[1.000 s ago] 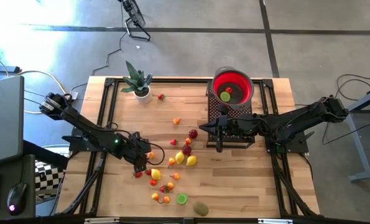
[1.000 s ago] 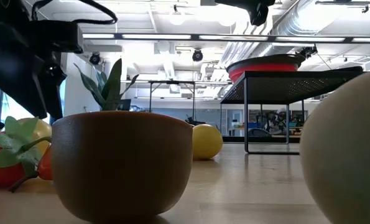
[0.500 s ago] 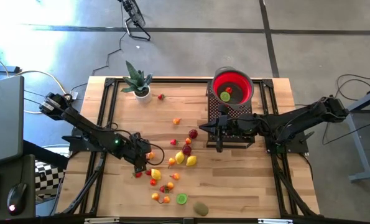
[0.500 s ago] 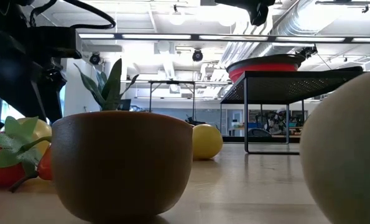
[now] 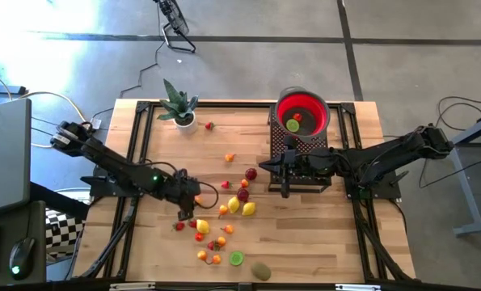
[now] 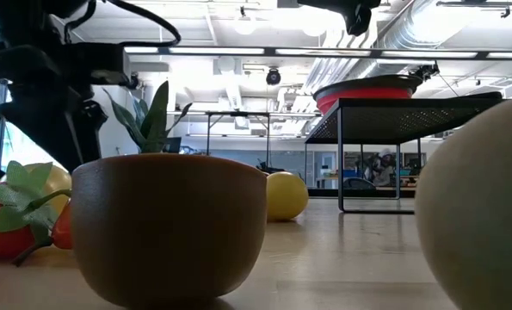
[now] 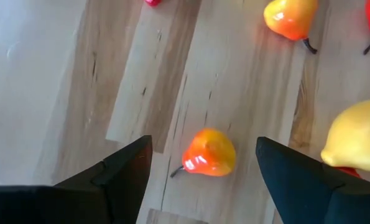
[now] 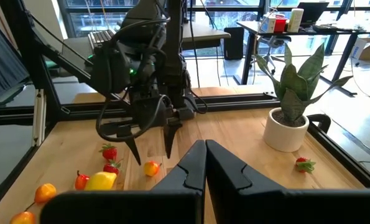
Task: Pick & Place Fruit
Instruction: Put the pear into the strainer bowl on the shelf
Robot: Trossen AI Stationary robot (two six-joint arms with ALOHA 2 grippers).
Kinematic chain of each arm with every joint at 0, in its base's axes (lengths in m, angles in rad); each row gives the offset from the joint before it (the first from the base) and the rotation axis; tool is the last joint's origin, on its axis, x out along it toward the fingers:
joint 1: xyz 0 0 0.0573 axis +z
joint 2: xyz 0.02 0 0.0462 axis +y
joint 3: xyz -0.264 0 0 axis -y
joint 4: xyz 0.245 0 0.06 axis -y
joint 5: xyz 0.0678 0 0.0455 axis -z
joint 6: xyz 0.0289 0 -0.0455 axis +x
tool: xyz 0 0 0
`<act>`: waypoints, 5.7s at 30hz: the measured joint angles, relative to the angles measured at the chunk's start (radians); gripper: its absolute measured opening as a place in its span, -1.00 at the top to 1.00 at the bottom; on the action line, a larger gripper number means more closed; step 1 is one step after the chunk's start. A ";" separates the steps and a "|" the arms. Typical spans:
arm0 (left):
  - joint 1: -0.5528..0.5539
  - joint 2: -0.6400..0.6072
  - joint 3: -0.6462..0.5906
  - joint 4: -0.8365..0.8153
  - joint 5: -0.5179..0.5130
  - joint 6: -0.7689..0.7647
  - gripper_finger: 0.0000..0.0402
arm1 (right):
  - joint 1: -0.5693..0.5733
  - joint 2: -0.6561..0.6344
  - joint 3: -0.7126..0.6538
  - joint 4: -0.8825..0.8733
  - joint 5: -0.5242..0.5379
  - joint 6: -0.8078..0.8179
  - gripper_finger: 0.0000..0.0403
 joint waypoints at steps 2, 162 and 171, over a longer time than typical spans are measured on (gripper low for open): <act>0.000 0.000 0.000 -0.001 0.018 0.008 -0.40 | 0.000 0.000 0.000 0.000 0.000 0.000 0.99; 0.463 -0.260 0.171 0.524 0.389 0.201 0.28 | -0.002 0.000 0.000 0.122 -0.056 -0.159 0.99; 0.463 -0.260 0.255 0.527 0.386 0.216 0.28 | -0.008 0.000 0.000 0.153 0.038 -0.236 0.99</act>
